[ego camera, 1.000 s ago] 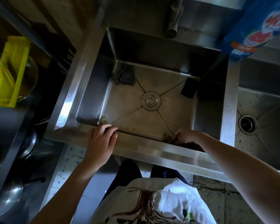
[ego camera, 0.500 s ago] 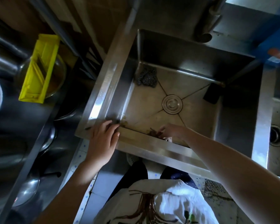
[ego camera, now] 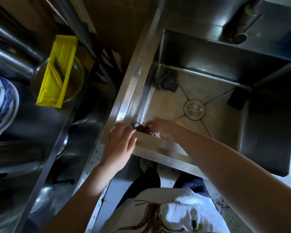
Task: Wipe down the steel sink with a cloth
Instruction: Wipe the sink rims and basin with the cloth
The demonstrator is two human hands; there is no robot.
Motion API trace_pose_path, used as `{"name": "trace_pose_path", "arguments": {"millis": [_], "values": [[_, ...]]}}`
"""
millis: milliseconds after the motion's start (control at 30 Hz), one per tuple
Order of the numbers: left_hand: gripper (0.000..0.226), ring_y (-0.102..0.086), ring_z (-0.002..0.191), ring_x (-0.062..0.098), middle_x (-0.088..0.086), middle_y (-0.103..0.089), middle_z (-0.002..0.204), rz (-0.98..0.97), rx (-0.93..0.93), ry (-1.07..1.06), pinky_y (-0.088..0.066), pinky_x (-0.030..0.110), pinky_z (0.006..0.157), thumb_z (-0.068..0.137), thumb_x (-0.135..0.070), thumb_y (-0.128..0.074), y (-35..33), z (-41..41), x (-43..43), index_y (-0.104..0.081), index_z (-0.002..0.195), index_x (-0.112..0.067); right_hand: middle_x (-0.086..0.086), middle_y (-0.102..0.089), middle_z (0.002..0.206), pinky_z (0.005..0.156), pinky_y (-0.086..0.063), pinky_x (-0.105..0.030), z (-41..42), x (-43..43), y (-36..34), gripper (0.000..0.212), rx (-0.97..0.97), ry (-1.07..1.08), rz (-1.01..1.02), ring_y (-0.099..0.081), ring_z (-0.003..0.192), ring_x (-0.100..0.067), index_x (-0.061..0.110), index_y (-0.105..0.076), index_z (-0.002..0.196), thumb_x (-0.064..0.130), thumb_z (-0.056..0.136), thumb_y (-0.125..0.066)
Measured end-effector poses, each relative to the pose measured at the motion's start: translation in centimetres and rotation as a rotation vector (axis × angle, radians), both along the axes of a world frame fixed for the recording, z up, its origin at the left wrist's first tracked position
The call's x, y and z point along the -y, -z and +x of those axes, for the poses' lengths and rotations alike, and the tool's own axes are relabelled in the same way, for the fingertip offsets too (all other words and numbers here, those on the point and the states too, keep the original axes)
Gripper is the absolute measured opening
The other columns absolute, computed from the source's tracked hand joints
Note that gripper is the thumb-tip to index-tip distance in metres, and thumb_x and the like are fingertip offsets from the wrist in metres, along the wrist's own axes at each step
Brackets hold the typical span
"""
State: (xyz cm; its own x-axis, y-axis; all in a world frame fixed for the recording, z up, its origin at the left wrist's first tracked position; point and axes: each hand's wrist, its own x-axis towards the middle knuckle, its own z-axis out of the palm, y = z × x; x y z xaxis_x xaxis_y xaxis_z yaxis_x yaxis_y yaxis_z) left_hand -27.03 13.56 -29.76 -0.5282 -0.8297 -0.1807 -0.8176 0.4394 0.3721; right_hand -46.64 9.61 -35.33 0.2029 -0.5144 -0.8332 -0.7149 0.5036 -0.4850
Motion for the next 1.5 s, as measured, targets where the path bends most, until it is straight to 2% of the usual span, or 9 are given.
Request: {"name": "trace_pose_path", "arguments": {"millis": [67, 233, 400, 667, 800, 967, 1100, 1200, 1500], "values": [[0.035, -0.048, 0.117, 0.026, 0.006, -0.055, 0.118, 0.016, -0.021, 0.008, -0.027, 0.039, 0.103, 0.092, -0.033, -0.037, 0.1, -0.3, -0.1, -0.060, 0.111, -0.015, -0.011, -0.058, 0.121, 0.064, -0.040, -0.010, 0.4, 0.3, 0.1, 0.032, -0.005, -0.001, -0.029, -0.053, 0.086, -0.016, 0.004, -0.060, 0.125, 0.013, 0.097, -0.049], [0.032, -0.048, 0.118, 0.023, 0.004, -0.053, 0.122, 0.016, 0.022, 0.031, -0.024, 0.045, 0.106, 0.093, -0.032, -0.041, 0.2, -1.7, -1.1, -0.058, 0.116, -0.019, -0.006, -0.062, 0.122, 0.098, -0.048, -0.030, -1.3, -1.4, 0.4, 0.028, -0.016, -0.002, -0.056, -0.057, 0.112, -0.022, 0.016, -0.066, 0.119, 0.023, 0.093, -0.055], [0.028, -0.050, 0.117, 0.024, 0.004, -0.054, 0.121, 0.029, 0.045, 0.063, -0.029, 0.044, 0.102, 0.094, -0.030, -0.046, 0.2, -4.3, -2.6, -0.059, 0.116, -0.018, -0.009, -0.067, 0.114, 0.078, -0.041, -0.018, -5.2, -4.4, 0.7, 0.027, 0.006, 0.059, -0.010, -0.057, 0.096, -0.016, 0.009, -0.068, 0.116, 0.016, 0.090, -0.062], [0.042, -0.050, 0.108, 0.025, 0.005, -0.055, 0.118, 0.067, 0.049, 0.096, -0.030, 0.038, 0.097, 0.094, -0.038, -0.033, -0.4, -9.4, -6.4, -0.061, 0.115, -0.016, -0.011, -0.066, 0.120, 0.076, -0.041, -0.012, -12.9, -10.6, 0.9, 0.031, -0.033, 0.137, 0.075, -0.061, 0.100, -0.018, 0.006, -0.066, 0.119, 0.011, 0.089, -0.064], [0.041, -0.043, 0.104, 0.019, 0.007, -0.058, 0.114, 0.024, 0.012, 0.091, -0.026, 0.035, 0.094, 0.092, -0.036, -0.036, -0.8, -12.7, -8.7, -0.063, 0.112, -0.013, -0.005, -0.066, 0.081, 0.049, -0.040, -0.004, -16.6, -13.4, 0.4, 0.028, -0.047, 0.174, 0.099, -0.057, 0.060, -0.006, 0.003, -0.067, 0.116, 0.007, 0.089, -0.062], [0.044, -0.052, 0.108, 0.024, 0.006, -0.058, 0.117, 0.077, 0.030, 0.102, -0.030, 0.040, 0.098, 0.092, -0.038, -0.033, -0.9, -16.1, -11.3, -0.063, 0.115, -0.015, -0.017, -0.068, 0.101, 0.057, -0.041, -0.016, -20.4, -16.4, 0.3, 0.027, -0.097, 0.148, 0.139, -0.062, 0.082, -0.021, 0.006, -0.068, 0.115, 0.008, 0.089, -0.062], [0.046, -0.054, 0.108, 0.026, 0.004, -0.057, 0.117, 0.113, 0.052, 0.134, -0.034, 0.043, 0.098, 0.093, -0.039, -0.030, -0.8, -18.0, -12.9, -0.061, 0.118, -0.015, -0.016, -0.070, 0.096, 0.063, -0.044, -0.020, -22.5, -18.1, 0.9, 0.026, -0.162, 0.082, 0.151, -0.056, 0.069, -0.014, 0.002, -0.069, 0.112, 0.008, 0.088, -0.062], [0.045, -0.054, 0.107, 0.024, 0.003, -0.058, 0.115, 0.103, 0.054, 0.138, -0.031, 0.039, 0.097, 0.094, -0.039, -0.030, -0.6, -19.1, -13.7, -0.061, 0.117, -0.015, -0.016, -0.065, 0.119, 0.087, -0.045, -0.030, -23.8, -19.1, 1.0, 0.027, -0.220, -0.032, 0.166, -0.060, 0.101, -0.024, 0.002, -0.068, 0.112, 0.011, 0.090, -0.057], [0.040, -0.057, 0.104, 0.027, 0.005, -0.060, 0.109, 0.070, 0.011, 0.085, -0.037, 0.045, 0.095, 0.093, -0.035, -0.036, -0.3, -20.8, -15.5, -0.064, 0.111, -0.012, -0.018, -0.062, 0.120, 0.073, -0.038, -0.027, -26.5, -21.2, 0.0, 0.028, -0.358, -0.194, 0.162, -0.050, 0.087, -0.021, -0.001, -0.063, 0.115, 0.009, 0.095, -0.048]]}}
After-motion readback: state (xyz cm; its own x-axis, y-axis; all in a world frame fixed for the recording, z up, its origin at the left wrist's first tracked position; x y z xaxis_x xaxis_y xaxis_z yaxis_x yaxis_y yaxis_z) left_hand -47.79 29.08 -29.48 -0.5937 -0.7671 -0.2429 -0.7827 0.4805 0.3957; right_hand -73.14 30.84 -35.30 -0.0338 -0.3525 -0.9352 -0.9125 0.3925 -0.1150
